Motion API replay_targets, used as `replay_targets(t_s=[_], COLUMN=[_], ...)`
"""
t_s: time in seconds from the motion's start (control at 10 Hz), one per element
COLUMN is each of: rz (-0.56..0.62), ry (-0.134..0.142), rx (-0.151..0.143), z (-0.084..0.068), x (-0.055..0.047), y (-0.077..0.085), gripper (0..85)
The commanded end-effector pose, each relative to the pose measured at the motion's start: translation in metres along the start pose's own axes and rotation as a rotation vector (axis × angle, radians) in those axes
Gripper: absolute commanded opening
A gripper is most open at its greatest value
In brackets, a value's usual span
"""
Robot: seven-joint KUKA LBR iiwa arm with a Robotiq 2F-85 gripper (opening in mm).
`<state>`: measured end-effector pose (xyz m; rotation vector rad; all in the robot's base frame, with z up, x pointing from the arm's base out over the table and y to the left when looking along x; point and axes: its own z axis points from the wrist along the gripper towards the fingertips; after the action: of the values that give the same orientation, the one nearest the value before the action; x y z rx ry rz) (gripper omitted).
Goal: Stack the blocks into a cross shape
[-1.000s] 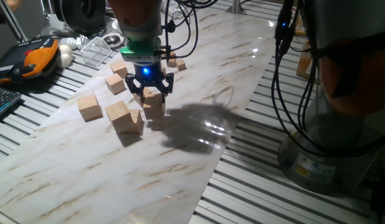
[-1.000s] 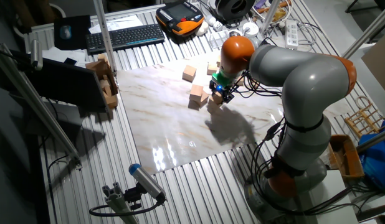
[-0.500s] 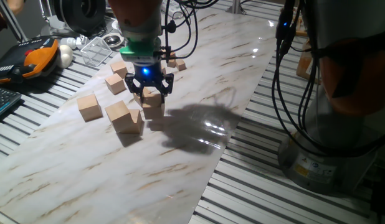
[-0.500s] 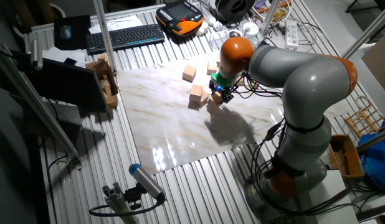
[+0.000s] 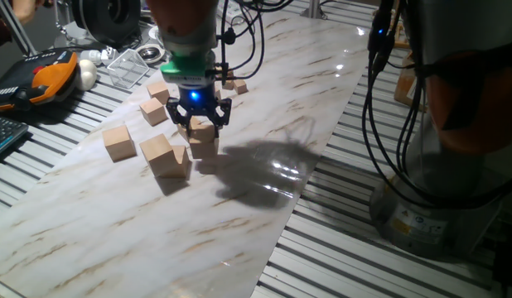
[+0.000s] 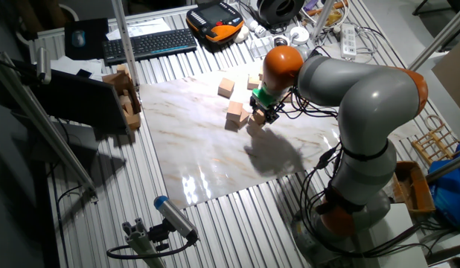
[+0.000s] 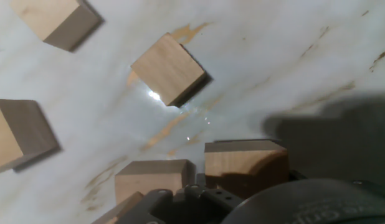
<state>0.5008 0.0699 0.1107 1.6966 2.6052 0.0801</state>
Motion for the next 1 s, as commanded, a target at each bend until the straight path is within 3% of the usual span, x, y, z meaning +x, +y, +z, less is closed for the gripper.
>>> replay_targets(t_s=[0.0,0.2,0.3,0.6,0.7,0.9], rz=[0.002,0.016,0.017,0.044,0.101,0.316], ry=[0.006,0.044,0.048,0.010,-0.010,-0.003], rx=[0.005,0.015,0.017,0.027,0.028,0.011], z=[0.000,-0.005,-0.015,-0.039,-0.044,-0.051], x=[0.000,0.000,-0.002,-0.003,-0.003,-0.003], y=[0.000,0.001,0.002,0.006,0.010,0.018], gripper=[0.0,0.0,0.0,0.0,0.0,0.0])
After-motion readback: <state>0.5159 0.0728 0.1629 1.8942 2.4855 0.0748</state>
